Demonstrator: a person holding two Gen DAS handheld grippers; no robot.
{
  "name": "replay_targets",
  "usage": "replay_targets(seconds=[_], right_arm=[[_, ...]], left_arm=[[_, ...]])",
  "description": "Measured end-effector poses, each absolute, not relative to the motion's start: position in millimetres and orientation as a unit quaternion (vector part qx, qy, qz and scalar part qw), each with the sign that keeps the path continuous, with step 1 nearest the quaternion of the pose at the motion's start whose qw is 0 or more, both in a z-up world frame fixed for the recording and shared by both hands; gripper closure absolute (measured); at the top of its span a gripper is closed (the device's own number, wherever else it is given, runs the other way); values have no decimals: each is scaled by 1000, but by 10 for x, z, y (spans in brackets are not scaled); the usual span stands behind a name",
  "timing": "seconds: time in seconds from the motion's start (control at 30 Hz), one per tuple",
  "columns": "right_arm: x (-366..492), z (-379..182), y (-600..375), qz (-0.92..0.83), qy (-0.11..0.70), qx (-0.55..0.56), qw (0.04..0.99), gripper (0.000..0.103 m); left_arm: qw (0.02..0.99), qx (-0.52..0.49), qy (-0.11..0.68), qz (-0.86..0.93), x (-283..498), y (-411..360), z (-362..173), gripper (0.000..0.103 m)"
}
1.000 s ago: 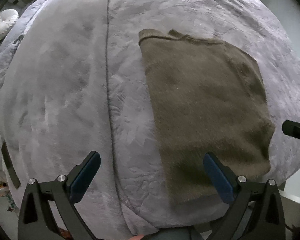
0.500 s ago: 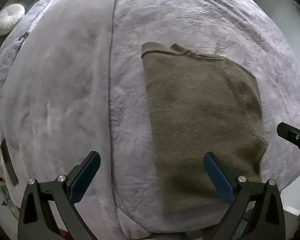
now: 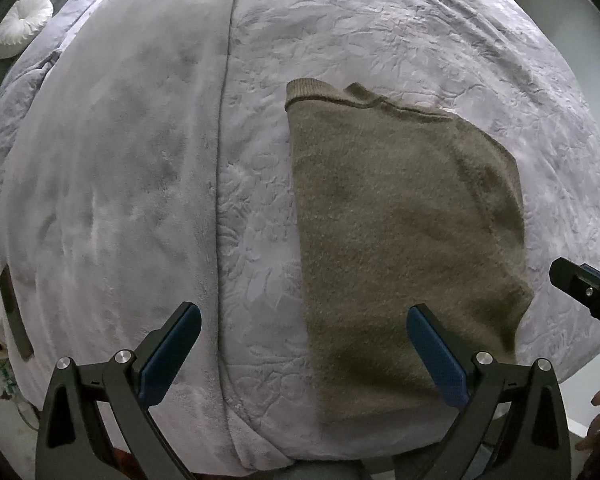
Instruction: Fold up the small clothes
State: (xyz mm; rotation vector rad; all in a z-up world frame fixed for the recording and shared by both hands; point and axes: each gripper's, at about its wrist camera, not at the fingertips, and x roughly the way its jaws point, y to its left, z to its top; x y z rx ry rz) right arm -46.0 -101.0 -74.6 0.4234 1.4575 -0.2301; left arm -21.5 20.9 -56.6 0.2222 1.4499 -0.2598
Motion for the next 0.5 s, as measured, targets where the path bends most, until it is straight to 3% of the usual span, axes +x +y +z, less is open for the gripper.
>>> replay_targets(seconds=[0.5], right_arm=[[-445,-773,-1001,-103,668,189,712,15]], left_arm=[[735,99,661,-117,-225,204,-561,0]])
